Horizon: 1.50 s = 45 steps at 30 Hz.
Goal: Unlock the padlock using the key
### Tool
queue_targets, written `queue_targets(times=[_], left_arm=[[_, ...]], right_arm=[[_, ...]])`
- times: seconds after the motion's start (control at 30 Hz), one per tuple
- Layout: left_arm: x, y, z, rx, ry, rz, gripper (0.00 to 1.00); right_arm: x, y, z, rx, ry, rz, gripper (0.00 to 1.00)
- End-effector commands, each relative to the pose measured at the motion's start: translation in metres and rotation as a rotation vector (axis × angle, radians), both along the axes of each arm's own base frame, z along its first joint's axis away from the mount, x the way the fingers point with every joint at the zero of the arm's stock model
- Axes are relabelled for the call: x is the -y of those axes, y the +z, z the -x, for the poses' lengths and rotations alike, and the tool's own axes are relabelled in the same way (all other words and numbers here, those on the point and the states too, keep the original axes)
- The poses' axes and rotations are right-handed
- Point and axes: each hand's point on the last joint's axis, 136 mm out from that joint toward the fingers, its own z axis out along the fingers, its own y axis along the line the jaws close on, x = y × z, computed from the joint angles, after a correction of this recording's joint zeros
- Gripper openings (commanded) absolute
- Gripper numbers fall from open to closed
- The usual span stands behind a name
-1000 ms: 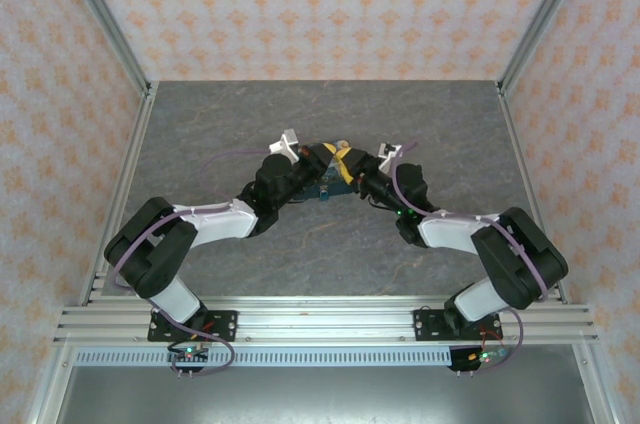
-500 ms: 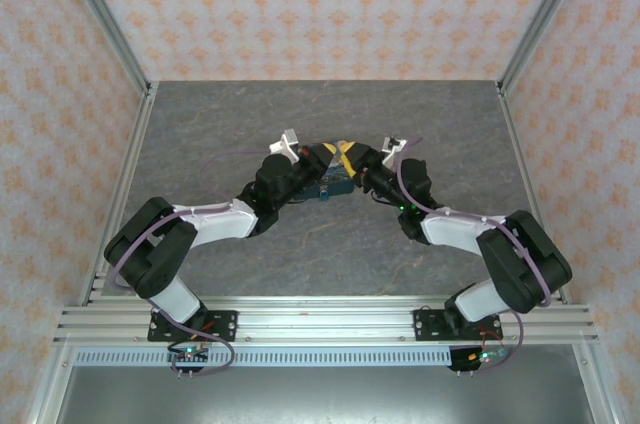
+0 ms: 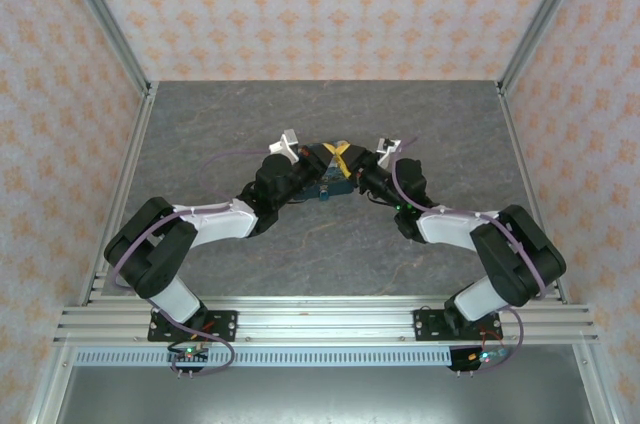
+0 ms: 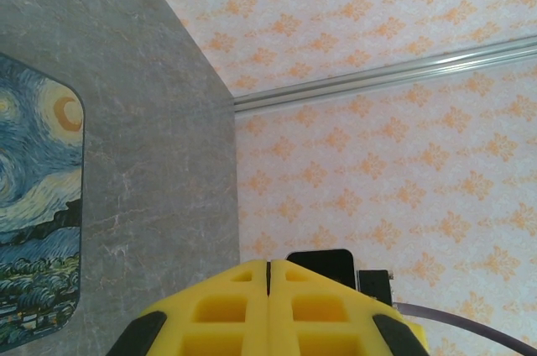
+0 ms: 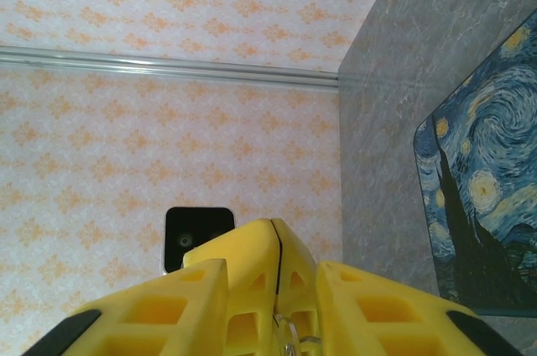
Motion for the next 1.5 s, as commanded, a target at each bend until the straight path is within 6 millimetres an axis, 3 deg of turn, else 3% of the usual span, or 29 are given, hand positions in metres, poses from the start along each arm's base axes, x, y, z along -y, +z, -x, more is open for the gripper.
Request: queue_targets(times=[0.0, 0.93, 1.33, 1.47], left_arm=[[0.0, 0.02, 0.002, 0.048, 0.006, 0.029, 0.0], [0.0, 0.019, 0.001, 0.044, 0.008, 0.023, 0.0], [0.0, 0.018, 0.002, 0.042, 0.009, 0.022, 0.0], [0.0, 0.019, 0.002, 0.044, 0.009, 0.023, 0.0]], right_arm=[[-0.01, 0.008, 0.006, 0.037, 0.04, -0.017, 0.29], [-0.003, 0.001, 0.015, 0.033, 0.026, -0.024, 0.22], [-0.002, -0.001, 0.017, 0.031, 0.03, -0.019, 0.01], [-0.002, 0.0, 0.016, 0.031, 0.029, -0.019, 0.0]])
